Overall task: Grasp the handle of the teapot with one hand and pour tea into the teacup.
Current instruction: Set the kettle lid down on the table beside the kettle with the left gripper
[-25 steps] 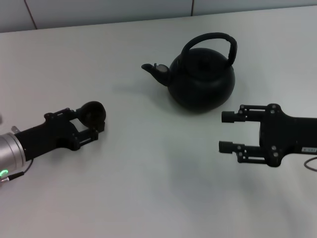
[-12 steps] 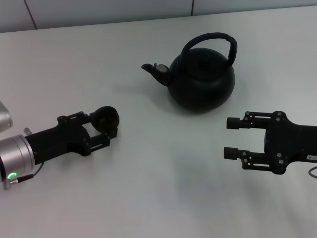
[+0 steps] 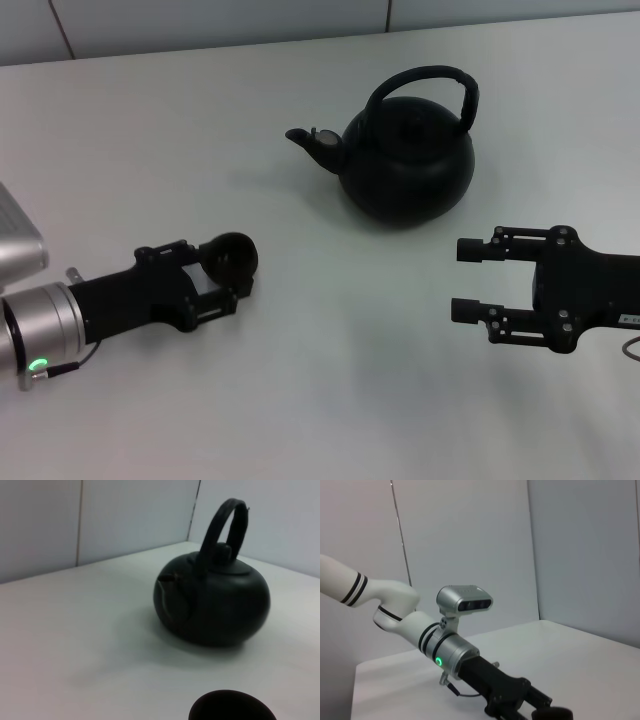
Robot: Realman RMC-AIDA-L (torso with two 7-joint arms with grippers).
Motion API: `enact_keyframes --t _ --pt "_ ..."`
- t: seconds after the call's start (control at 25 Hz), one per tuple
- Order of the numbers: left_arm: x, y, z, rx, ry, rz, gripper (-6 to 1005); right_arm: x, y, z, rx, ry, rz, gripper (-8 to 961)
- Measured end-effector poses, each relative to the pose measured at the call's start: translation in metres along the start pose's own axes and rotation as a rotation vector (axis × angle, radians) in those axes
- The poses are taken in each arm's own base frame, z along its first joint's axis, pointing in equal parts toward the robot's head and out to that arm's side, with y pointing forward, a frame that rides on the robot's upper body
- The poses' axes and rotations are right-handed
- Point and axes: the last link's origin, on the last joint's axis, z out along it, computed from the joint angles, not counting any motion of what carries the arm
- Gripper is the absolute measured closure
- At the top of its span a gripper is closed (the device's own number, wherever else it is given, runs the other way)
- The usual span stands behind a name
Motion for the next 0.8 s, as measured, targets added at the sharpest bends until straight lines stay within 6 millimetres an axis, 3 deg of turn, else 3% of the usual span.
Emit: enact_keyframes --t 0.8 --pt "-0.0084 0.0022 0.0054 0.007 -0.057 0.022 297 -0.0028 -0.0027 0.0027 -0.005 -0.001 -0.003 310"
